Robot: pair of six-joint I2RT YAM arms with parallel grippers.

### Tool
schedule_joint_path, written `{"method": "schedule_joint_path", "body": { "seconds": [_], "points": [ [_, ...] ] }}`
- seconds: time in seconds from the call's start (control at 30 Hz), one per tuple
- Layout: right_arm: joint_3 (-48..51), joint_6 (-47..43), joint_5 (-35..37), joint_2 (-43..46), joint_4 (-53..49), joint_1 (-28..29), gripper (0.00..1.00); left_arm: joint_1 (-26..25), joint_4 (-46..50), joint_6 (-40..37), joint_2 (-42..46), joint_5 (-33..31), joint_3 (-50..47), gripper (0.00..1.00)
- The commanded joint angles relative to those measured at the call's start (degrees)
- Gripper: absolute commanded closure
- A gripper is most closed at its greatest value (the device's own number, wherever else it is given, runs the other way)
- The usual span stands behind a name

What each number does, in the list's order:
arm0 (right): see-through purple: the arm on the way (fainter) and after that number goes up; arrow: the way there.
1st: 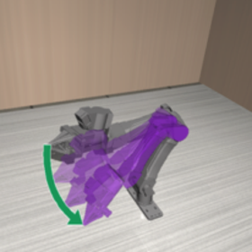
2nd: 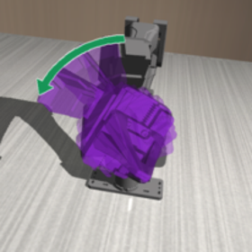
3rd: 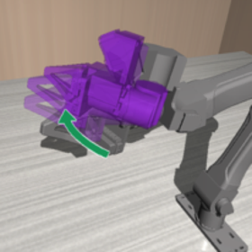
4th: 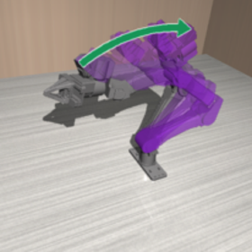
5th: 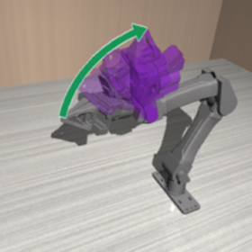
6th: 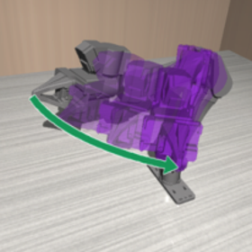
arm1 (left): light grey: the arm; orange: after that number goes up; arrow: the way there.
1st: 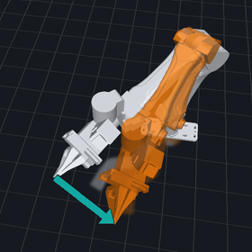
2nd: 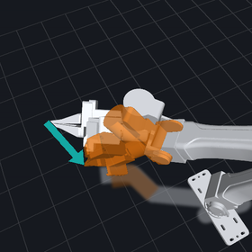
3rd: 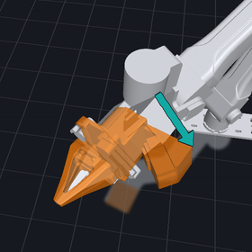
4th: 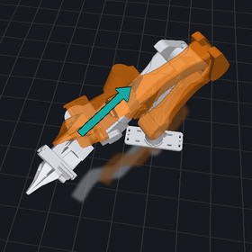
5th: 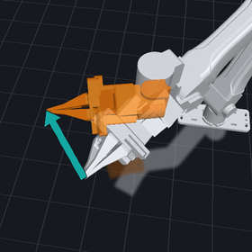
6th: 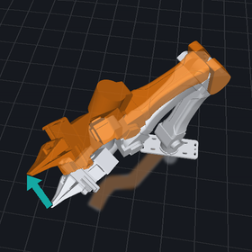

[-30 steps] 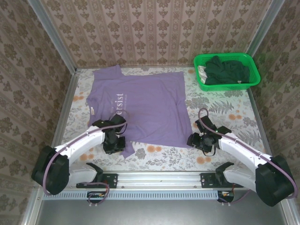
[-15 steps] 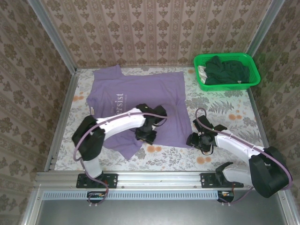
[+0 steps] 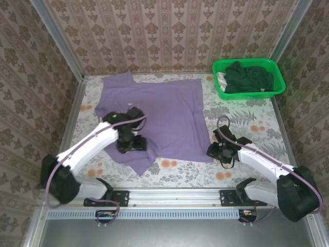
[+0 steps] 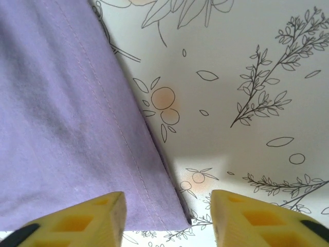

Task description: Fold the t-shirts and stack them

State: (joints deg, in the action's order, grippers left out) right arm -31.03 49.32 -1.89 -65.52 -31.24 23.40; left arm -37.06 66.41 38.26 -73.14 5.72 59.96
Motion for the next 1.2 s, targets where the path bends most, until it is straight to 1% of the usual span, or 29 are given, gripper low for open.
{"method": "schedule_joint_path", "body": {
  "seconds": [0.0, 0.07, 0.13, 0.2, 0.23, 0.3, 0.37, 0.57, 0.73, 0.9, 0.97, 1.03, 1.17],
  "points": [
    [-0.01, -0.03, 0.33, -0.8, -0.96, -0.16, 0.54, 2.89, -0.15, 6.47, 5.41, 10.31, -9.67, 0.42],
    [-0.26, -0.35, -0.77, -1.34, -1.45, -0.12, 0.56, 2.42, -1.9, 9.09, 7.75, 13.44, -13.76, 0.48],
    [-0.56, -0.74, -1.44, -2.11, -1.86, -0.05, 0.57, 1.4, -4.61, 11.16, 8.92, 15.57, -17.5, 0.5],
    [-0.7, -0.97, -1.63, -2.99, -2.22, 0.04, 0.59, 1.11, -7.25, 12.26, 8.86, 17.6, -20.64, 0.51],
    [-0.86, -1.03, -1.78, -3.44, -2.24, 0.12, 0.59, 1.05, -8.57, 12.44, 8.6, 18.41, -21.74, 0.49],
    [-0.93, -1.16, -1.89, -4.04, -2.13, 0.38, 0.59, 0.7, -11.13, 12.73, 7.39, 19.6, -23.06, 0.46],
    [-1.22, -1.37, -2.14, -4.57, -1.99, 0.59, 0.59, 0.05, -13.49, 13.02, 5.37, 20.0, -23.44, 0.45],
    [-1.4, -1.42, -2.59, -5.3, -1.28, 1.21, 0.6, -1.39, -17.87, 12.73, -0.79, 17.46, -21.51, 0.45],
    [-1.27, -1.61, -2.52, -5.15, -1.0, 1.43, 0.6, -3.51, -19.48, 12.47, -5.2, 14.53, -21.05, 0.48],
    [-0.97, -1.08, -2.5, -5.15, -0.09, 1.48, 0.6, -5.49, -20.17, 12.43, -9.02, 11.25, -19.6, 0.53],
    [-0.8, -1.11, -2.5, -5.12, 0.04, 1.56, 0.6, -5.72, -19.84, 12.62, -10.05, 9.66, -18.97, 0.57],
    [-0.61, -1.03, -2.56, -4.91, 0.04, 1.56, 0.59, -5.98, -19.0, 12.72, -10.32, 7.84, -18.57, 0.6],
    [-0.09, -0.89, -2.59, -3.85, 0.0, 1.56, 0.59, -6.09, -18.81, 12.78, -10.51, 6.42, -19.17, 0.64]
  ]
}}
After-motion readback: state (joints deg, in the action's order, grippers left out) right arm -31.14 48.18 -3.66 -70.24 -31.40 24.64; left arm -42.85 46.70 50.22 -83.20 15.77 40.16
